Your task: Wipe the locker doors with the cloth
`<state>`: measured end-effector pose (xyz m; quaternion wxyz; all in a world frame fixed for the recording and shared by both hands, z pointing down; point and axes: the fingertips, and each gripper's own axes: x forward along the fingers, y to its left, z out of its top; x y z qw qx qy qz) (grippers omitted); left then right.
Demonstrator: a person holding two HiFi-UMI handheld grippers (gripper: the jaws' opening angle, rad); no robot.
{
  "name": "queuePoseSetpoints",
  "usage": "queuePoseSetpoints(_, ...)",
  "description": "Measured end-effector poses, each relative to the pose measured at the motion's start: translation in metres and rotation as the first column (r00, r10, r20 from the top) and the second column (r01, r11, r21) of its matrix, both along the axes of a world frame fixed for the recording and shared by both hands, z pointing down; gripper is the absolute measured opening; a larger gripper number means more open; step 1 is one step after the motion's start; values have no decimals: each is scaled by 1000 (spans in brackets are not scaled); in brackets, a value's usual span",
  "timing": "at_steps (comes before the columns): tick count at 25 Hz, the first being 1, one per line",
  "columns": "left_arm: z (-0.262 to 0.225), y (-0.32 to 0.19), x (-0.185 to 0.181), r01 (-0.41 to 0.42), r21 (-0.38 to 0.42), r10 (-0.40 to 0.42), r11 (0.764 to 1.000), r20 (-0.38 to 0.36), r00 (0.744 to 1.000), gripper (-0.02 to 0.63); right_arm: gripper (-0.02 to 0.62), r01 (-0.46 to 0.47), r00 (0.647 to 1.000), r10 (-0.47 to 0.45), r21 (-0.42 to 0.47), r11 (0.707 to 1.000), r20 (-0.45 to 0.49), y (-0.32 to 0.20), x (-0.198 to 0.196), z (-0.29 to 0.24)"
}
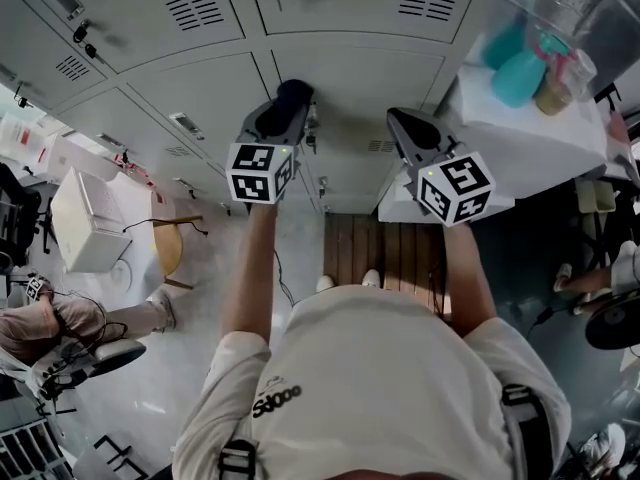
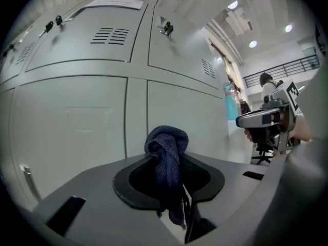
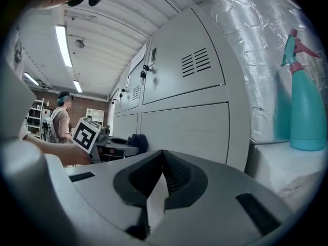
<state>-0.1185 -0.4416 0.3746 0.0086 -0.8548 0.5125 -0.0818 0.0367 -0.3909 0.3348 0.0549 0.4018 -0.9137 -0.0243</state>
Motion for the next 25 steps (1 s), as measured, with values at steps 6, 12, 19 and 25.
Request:
queuePoseSetpoints(6,3,-1,59,-138,1,138,990,-4,990,121,5,-61,998,60,-16,998,-7,4,28,6)
queuePoseSetpoints(12,16,2,144,-312,-24,312,950,12,950,120,5,-167,986,166,-20,986,-21,17,72,7)
queuePoseSetpoints(19,38,5,238,-429,-48,430,902,-5,903,121,5,-305,951,303,-29,952,-58,48,124,13)
queuePoseSetpoints(25,54,5,249,-408,-48,410,912,24,912,121,5,-345,937,343,-41,938,-64,63,137,18)
